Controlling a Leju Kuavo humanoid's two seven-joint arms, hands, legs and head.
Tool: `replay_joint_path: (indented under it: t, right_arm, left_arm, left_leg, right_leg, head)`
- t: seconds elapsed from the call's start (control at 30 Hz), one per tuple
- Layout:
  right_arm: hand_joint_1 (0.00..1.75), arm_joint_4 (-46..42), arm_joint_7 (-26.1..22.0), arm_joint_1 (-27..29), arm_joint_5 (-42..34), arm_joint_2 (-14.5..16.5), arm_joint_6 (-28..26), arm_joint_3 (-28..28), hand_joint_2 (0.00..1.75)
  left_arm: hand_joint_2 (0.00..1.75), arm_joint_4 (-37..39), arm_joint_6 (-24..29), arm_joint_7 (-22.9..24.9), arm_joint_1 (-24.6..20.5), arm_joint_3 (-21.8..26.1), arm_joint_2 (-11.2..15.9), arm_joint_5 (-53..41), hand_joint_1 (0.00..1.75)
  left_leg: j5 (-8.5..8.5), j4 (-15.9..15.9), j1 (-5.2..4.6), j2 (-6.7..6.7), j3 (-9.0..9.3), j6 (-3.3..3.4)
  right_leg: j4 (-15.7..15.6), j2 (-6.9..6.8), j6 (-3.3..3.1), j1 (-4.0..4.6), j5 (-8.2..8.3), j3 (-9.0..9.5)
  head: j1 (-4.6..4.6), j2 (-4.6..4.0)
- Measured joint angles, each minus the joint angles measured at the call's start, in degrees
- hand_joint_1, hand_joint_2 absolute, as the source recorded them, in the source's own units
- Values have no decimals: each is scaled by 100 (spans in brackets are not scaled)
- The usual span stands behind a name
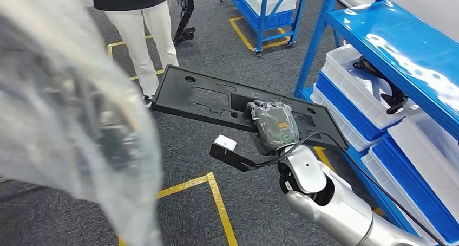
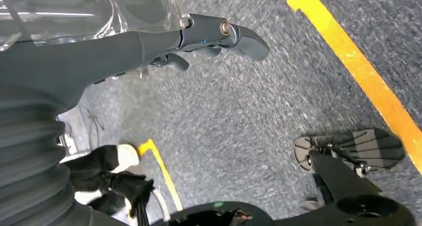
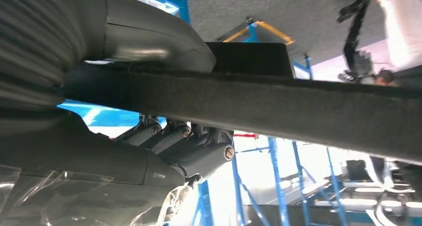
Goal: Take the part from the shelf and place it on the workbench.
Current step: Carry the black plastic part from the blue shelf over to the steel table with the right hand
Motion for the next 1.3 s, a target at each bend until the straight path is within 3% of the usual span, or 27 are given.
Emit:
replay_joint_path:
  t: [0.03,0.07,0.13,0.2,0.27,0.3,0.33,0.4,0.47,0.5,0.53,0.57,0.6,0.67,0.73,0.8,0.87,0.93,1.0,1.03,1.07,1.1,1.2,1.23,1.3]
  right_arm:
    - [175,1,0,5,-1,-1,0,0,175]
    - [175,2,0,9,-2,-2,0,0,175]
    - [175,3,-1,13,-3,-3,0,0,175]
    - [175,2,-7,12,-4,-3,-3,0,175]
    - [175,2,-22,24,-9,-3,-9,0,175]
    - [175,2,-36,32,-15,-2,-13,0,175]
    - [175,2,-52,36,-29,0,-16,0,175]
    - [175,2,-89,37,-75,4,-31,-2,175]
    - [175,2,-120,46,-117,4,-46,-4,175]
    - [175,2,-132,54,-125,4,-49,-4,175]
    - [175,2,-139,65,-122,3,-51,-4,175]
    - [175,2,-144,73,-119,3,-52,-3,175]
    - [175,2,-146,78,-116,4,-56,-3,175]
    - [175,2,-150,80,-116,4,-77,-4,175]
    - [175,1,-155,79,-124,3,-107,-7,175]
    - [175,0,-160,89,-133,3,-127,-8,175]
    - [175,0,-162,103,-139,1,-137,-8,175]
    - [175,1,-162,111,-142,-4,-144,-9,175]
    - [175,3,-163,133,-147,-8,-149,-8,175]
    - [175,6,-163,150,-151,-11,-149,-8,175]
    - [175,9,-163,166,-156,-14,-149,-7,175]
    - [175,11,-163,176,-163,-16,-149,-7,175]
    - [175,13,-161,179,-190,-18,-152,-9,175]
    - [175,13,-162,179,-196,-18,-155,-9,175]
    - [175,15,-161,187,-201,-21,-162,-9,175]
  left_arm:
    - [175,0,-1,5,-8,-1,-2,0,0]
    - [175,0,-2,13,-10,-1,-3,1,0]
    - [175,0,-3,25,-1,-2,-3,2,0]
    - [175,0,-2,22,-6,-2,-3,4,0]
    - [175,0,1,-8,-11,-2,-3,15,0]
    - [175,0,1,-26,-3,-2,-2,24,0]
    - [175,0,1,-39,14,-2,0,30,0]
    - [175,0,-1,-48,35,-2,2,35,0]
    - [175,0,-3,-51,26,-2,-1,35,0]
    - [175,0,-3,-52,19,-2,-1,37,0]
    - [175,0,-3,-52,15,-1,-1,38,0]
    - [175,0,-4,-55,15,-1,-1,42,0]
    - [175,0,-7,-57,16,-1,-1,49,0]
    - [175,0,-23,-66,21,-1,-1,82,0]
    - [175,1,-43,-66,19,2,1,121,0]
    - [175,2,-54,-57,20,4,1,138,0]
    - [175,2,-66,-52,29,8,1,157,0]
    - [175,2,-86,-39,27,14,2,196,0]
    - [175,2,-97,20,20,19,1,232,0]
    - [175,2,-97,66,21,22,-1,246,0]
    - [175,2,-96,107,24,26,-1,261,0]
    - [175,2,-96,134,27,31,-1,277,0]
    - [175,2,-93,155,23,42,-2,310,0]
    - [175,2,-92,155,21,44,-2,311,0]
    - [175,2,-89,155,25,46,-3,308,0]
  left_leg:
    - [32,10,-5,-65,-47,7]
    - [60,29,-7,-133,-100,5]
    - [98,95,2,-270,-201,-16]
    - [122,183,6,-389,-325,-53]
    - [173,243,13,-496,-442,-119]
    - [211,254,16,-552,-480,-159]
    - [218,268,20,-549,-512,-195]
    - [37,524,15,-349,-647,-263]
    - [-376,1270,45,-105,-950,-329]
    - [-551,1694,72,-66,-1113,-358]
    - [-636,1982,95,-54,-1215,-379]
    - [-613,2054,114,-50,-1212,-397]
    - [-490,1880,131,-47,-1092,-407]
    - [-157,1068,146,-41,-626,-398]
    - [-22,422,105,-39,-280,-351]
    - [-32,259,44,-42,-219,-303]
    - [5,169,47,-37,-203,-225]
    - [39,81,64,-27,-178,-118]
    - [43,76,47,-25,-189,-62]
    - [40,80,40,-30,-195,-55]
    - [36,87,36,-36,-198,-50]
    - [29,99,37,-45,-200,-47]
    - [-43,179,34,-76,-213,-77]
    - [-71,213,26,-82,-231,-100]
    - [-101,257,10,-85,-268,-149]
  right_leg:
    - [269,25,4,4,-100,-76]
    - [307,35,7,5,-73,-43]
    - [-269,102,5,-7,250,339]
    - [-1029,351,-13,-38,493,774]
    - [-1312,489,-33,-47,523,883]
    - [-1325,443,-50,-44,539,855]
    - [-1331,386,-76,-46,558,836]
    - [-1353,281,-145,-55,606,819]
    - [-1359,175,-190,-42,634,801]
    - [-1358,124,-199,-35,640,792]
    - [-1356,80,-202,-31,642,787]
    - [-1355,44,-202,-31,643,785]
    - [-1355,17,-199,-31,641,787]
    - [-1355,-11,-180,-30,631,792]
    - [-1359,-20,-126,-25,639,771]
    - [-1380,-24,-52,-46,678,743]
    - [-1353,-19,7,-70,634,701]
    - [-920,2,25,-58,394,466]
    - [-63,27,23,-45,82,3]
    - [279,33,27,-45,11,-203]
    - [418,36,29,-45,43,-315]
    - [317,36,28,-46,184,-310]
    - [-843,42,3,-41,785,170]
    - [-1116,45,-9,-36,867,295]
    - [-1269,50,-34,-17,854,361]
  head:
    - [1,0]
    - [1,0]
    - [1,0]
    - [1,0]
    - [1,0]
    - [1,0]
    - [2,0]
    - [-20,0]
    - [-45,0]
    - [-47,0]
    - [-48,0]
    - [-49,0]
    - [-49,0]
    - [-49,0]
    - [-44,0]
    - [-39,0]
    - [-37,0]
    - [-27,0]
    - [-17,0]
    - [-15,0]
    - [-15,0]
    - [-14,0]
    - [-11,0]
    - [-10,0]
    - [-9,0]
